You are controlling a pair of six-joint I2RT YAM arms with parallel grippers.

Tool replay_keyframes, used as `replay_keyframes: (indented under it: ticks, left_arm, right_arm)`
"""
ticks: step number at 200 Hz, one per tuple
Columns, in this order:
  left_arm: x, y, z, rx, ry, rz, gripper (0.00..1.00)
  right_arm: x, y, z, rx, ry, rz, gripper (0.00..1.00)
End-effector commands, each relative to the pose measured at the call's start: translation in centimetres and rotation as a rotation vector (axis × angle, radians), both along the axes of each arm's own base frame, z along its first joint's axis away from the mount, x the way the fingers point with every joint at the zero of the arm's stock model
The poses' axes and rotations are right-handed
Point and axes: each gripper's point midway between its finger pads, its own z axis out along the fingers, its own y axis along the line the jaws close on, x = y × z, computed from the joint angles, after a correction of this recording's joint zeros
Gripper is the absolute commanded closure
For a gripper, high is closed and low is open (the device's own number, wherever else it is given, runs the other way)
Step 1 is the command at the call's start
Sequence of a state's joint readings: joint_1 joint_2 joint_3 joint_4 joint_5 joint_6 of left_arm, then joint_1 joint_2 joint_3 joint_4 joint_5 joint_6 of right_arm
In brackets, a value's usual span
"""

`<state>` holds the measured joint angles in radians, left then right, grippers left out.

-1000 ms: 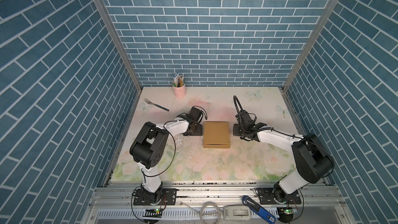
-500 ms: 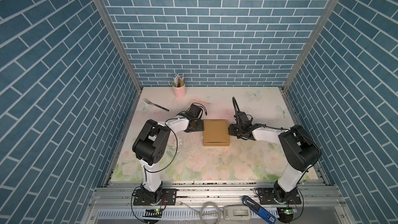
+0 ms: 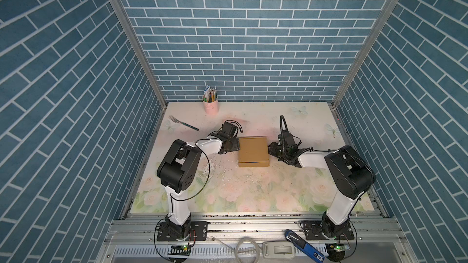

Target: Fold the paper box

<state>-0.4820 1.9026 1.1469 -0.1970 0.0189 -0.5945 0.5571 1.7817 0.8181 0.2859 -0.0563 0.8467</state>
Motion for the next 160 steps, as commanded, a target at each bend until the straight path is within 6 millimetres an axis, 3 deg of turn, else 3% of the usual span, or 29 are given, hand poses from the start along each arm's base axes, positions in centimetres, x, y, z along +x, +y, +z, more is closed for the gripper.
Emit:
replay_keyframes:
  ticks: [1,43,89,124,160]
  left_arm:
    - [-3.2,-3.7,-1.9,-0.110,0.122,-0.109,0.26]
    - [-4.5,0.4,-1.1,-0.087,0.118,-0.058,0.26]
    - [-8.5,1.7,-2.7,-0.065,0.158,-0.059,0.26]
    - [-10.8,0.4,-4.0,-0.049,0.186,-0.095,0.26]
    - [-11.4,-1.3,-5.2,-0.057,0.208,-0.119,0.26]
  right_arm:
    - [-2.1,2.0,0.2,0.036,0.071,0.065,0.55]
    - [-3.3,-2.9,-0.3,-0.159,0.091,0.032,0.54]
    - [-6.6,-4.3,-1.5,-0.181,0.128,0.041,0.54]
    - [-8.9,-3.4,-1.9,-0.178,0.140,0.079,0.54]
    - [-9.2,-1.1,-2.4,-0.121,0.141,0.110,0.55]
